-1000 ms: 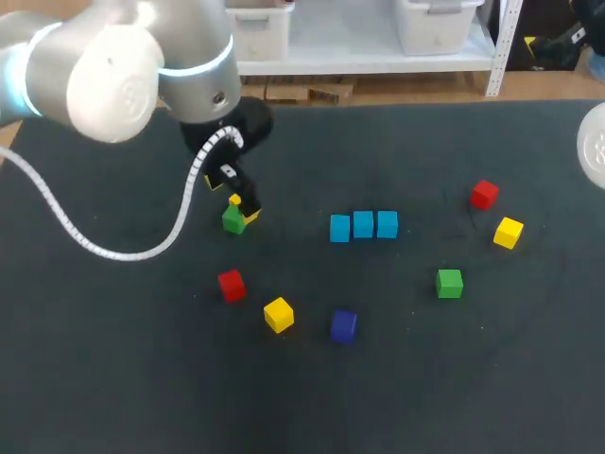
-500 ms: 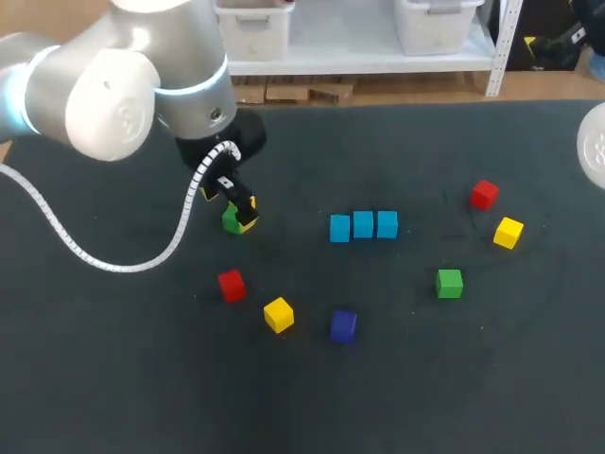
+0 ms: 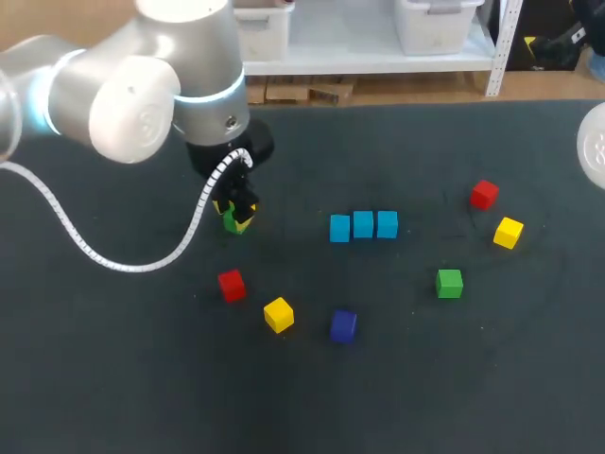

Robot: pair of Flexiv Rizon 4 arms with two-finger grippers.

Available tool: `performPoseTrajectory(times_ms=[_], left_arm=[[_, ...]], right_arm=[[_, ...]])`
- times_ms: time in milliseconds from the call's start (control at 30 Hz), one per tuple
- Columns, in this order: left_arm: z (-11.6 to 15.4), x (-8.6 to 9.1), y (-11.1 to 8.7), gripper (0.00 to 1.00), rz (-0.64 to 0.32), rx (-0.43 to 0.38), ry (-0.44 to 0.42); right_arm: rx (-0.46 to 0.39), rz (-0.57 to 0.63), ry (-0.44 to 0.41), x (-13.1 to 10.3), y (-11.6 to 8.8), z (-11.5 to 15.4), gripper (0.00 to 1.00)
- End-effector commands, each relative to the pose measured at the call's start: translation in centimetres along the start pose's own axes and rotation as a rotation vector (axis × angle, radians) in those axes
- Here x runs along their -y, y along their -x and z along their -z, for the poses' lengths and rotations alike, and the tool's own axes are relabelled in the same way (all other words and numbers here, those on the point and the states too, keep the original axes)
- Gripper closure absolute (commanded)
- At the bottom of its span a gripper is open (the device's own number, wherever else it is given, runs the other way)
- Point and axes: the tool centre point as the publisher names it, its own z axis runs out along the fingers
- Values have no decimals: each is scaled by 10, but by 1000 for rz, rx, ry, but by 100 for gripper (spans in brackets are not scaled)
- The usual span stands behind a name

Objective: Place the blue cubes, place green cubes on the blue cubes, place the yellow cubes on the green cubes, then place the red cubes on the yellow cubes, and place purple cube on the red cubes.

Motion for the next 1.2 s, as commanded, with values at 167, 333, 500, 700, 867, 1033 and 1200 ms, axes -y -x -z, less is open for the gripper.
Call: performPoseTrajectory(times_ms=[167, 333, 500, 700, 867, 1033, 1200], left_arm=[[-3, 0, 3, 93, 6, -13, 6], [8, 2, -1, 100, -40, 14, 17], [32, 18, -10, 100, -253, 52, 25], [59, 34, -8, 100, -406, 102, 12], [70, 50, 0, 100, -532, 121, 5], [75, 65, 15, 100, -557, 142, -11], [78, 82, 29, 100, -580, 167, -59]], right_arm=[[-3, -1, -3, -1, 1, 1, 0], [-3, -1, -3, -1, 1, 1, 0], [-3, -1, -3, -1, 1, 1, 0], [-3, -1, -3, -1, 1, 1, 0], [-3, -1, -3, -1, 1, 1, 0], [-3, -1, -3, -1, 1, 1, 0], [-3, -1, -3, -1, 1, 1, 0]])
